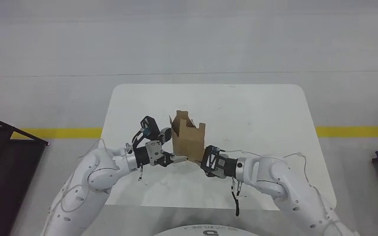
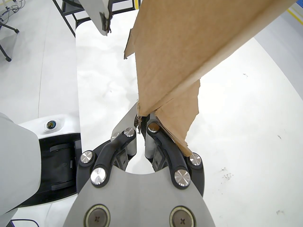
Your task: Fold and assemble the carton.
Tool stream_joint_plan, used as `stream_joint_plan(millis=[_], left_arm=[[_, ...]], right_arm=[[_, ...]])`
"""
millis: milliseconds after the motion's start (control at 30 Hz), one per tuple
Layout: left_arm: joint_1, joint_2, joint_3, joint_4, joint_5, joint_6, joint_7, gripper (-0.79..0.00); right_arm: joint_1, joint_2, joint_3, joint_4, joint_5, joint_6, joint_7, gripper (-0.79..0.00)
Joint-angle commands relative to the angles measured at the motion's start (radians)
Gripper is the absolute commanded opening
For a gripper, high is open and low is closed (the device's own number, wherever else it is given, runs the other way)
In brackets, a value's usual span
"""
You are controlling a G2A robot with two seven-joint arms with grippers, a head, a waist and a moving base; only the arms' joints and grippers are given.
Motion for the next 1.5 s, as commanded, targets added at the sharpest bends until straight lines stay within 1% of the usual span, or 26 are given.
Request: stream_joint_plan(millis=[0, 33, 533, 567, 600, 633, 667, 700, 733, 767, 833, 867, 900, 933, 1033, 1133, 1200, 1267, 1400, 1467], left_arm=[[-0.002, 0.001, 0.001, 0.001, 0.001, 0.000, 0.003, -0.773], [-0.003, 0.001, 0.001, 0.002, 0.001, -0.001, 0.005, -0.785], [-0.013, 0.006, 0.006, 0.005, 0.003, 0.002, 0.023, -0.785], [-0.014, 0.007, 0.005, 0.005, 0.004, 0.003, 0.025, -0.785], [-0.014, 0.007, 0.004, 0.004, 0.004, 0.005, 0.029, -0.785], [-0.014, 0.007, 0.003, 0.004, 0.005, 0.006, 0.030, -0.785], [-0.014, 0.008, 0.001, 0.003, 0.005, 0.008, 0.033, -0.785], [-0.014, 0.008, 0.000, 0.003, 0.008, 0.011, 0.036, -0.785], [-0.014, 0.008, -0.001, 0.003, 0.010, 0.015, 0.040, -0.785], [-0.014, 0.008, -0.003, 0.003, 0.012, 0.020, 0.047, -0.785], [-0.013, 0.008, -0.007, 0.002, 0.018, 0.031, 0.060, -0.785], [-0.011, 0.008, -0.012, 0.002, 0.022, 0.040, 0.071, -0.785], [-0.010, 0.008, -0.014, 0.002, 0.025, 0.046, 0.078, -0.785], [-0.008, 0.008, -0.016, 0.002, 0.025, 0.048, 0.083, -0.785], [-0.004, 0.009, -0.022, 0.002, 0.025, 0.051, 0.090, -0.785], [-0.001, 0.011, -0.026, -0.001, 0.021, 0.051, 0.091, -0.785], [-0.001, 0.011, -0.026, -0.006, 0.019, 0.047, 0.090, -0.785], [-0.002, 0.012, -0.024, -0.009, 0.017, 0.044, 0.089, -0.785], [-0.006, 0.012, -0.017, -0.012, 0.016, 0.041, 0.086, -0.785], [-0.008, 0.012, -0.015, -0.011, 0.014, 0.039, 0.086, -0.785]], right_arm=[[0.005, -0.002, -0.003, 0.004, 0.010, 0.009, 0.007, -0.785], [0.008, -0.002, -0.004, 0.006, 0.013, 0.012, 0.009, -0.785], [0.040, -0.010, -0.016, 0.033, 0.067, 0.020, 0.033, -0.782], [0.041, -0.010, -0.017, 0.034, 0.069, 0.020, 0.035, -0.711], [0.042, -0.010, -0.017, 0.035, 0.071, 0.022, 0.036, -0.683], [0.043, -0.011, -0.017, 0.036, 0.073, 0.024, 0.037, -0.631], [0.043, -0.011, -0.017, 0.039, 0.077, 0.027, 0.037, -0.548], [0.043, -0.011, -0.017, 0.043, 0.082, 0.030, 0.038, -0.514], [0.042, -0.012, -0.015, 0.048, 0.091, 0.035, 0.038, -0.449], [0.041, -0.012, -0.013, 0.053, 0.103, 0.040, 0.038, -0.406], [0.037, -0.012, -0.005, 0.066, 0.132, 0.046, 0.031, -0.379], [0.031, -0.011, 0.005, 0.079, 0.162, 0.046, 0.022, -0.311], [0.026, -0.010, 0.015, 0.090, 0.190, 0.043, 0.009, -0.277], [0.021, -0.009, 0.026, 0.101, 0.219, 0.031, -0.007, -0.222], [0.010, -0.004, 0.057, 0.136, 0.287, -0.013, -0.043, -0.225], [0.014, -0.003, 0.076, 0.172, 0.373, -0.075, -0.067, -0.268], [0.033, -0.004, 0.073, 0.195, 0.422, -0.113, -0.059, -0.317], [0.050, -0.007, 0.060, 0.208, 0.459, -0.132, -0.050, -0.369], [0.110, -0.019, 0.014, 0.244, 0.524, -0.151, -0.023, -0.403], [0.145, -0.028, -0.019, 0.266, 0.546, -0.133, 0.001, -0.419]])
